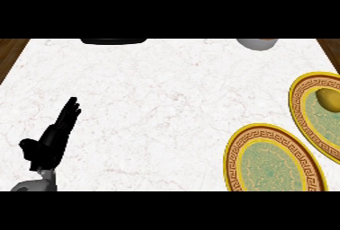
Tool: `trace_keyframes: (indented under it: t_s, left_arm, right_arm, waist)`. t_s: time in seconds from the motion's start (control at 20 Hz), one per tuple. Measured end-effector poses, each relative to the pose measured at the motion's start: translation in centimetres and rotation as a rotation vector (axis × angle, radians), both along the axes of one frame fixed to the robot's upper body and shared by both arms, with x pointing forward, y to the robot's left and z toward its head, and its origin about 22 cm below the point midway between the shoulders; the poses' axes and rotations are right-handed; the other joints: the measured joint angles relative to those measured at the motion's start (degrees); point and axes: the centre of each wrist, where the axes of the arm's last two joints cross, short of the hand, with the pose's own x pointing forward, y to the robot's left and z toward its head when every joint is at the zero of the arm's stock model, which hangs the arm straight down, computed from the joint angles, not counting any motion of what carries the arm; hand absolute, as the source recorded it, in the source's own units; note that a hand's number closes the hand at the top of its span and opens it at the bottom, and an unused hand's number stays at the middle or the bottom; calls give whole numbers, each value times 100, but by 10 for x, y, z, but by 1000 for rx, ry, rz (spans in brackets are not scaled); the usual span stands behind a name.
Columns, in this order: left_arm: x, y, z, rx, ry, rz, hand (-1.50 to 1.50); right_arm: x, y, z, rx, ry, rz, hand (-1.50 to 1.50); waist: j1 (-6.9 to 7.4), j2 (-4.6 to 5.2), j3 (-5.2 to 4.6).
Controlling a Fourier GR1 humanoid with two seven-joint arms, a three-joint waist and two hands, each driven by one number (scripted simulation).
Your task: Pick the lemon from the plate and place it in the plate
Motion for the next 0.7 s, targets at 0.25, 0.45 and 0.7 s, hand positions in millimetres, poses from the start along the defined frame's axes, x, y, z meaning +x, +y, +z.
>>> trace_keyframes:
  t_s: [0.25, 0.45, 0.7]
  left_arm:
    - [0, -2, -3, 4, -3, -4, 0]
    - [7, 1, -1, 6, -6, -9, 0]
    - [6, 5, -2, 6, -3, -14, 0]
  right_arm:
    - [-47, -24, -12, -34, -6, 55, -150]
    - [-75, -37, -22, -53, 9, 76, -150]
    - [-86, -42, -34, -70, 35, 94, -150]
  waist:
    - [35, 7, 2]
    - [60, 15, 5]
    - [88, 17, 10]
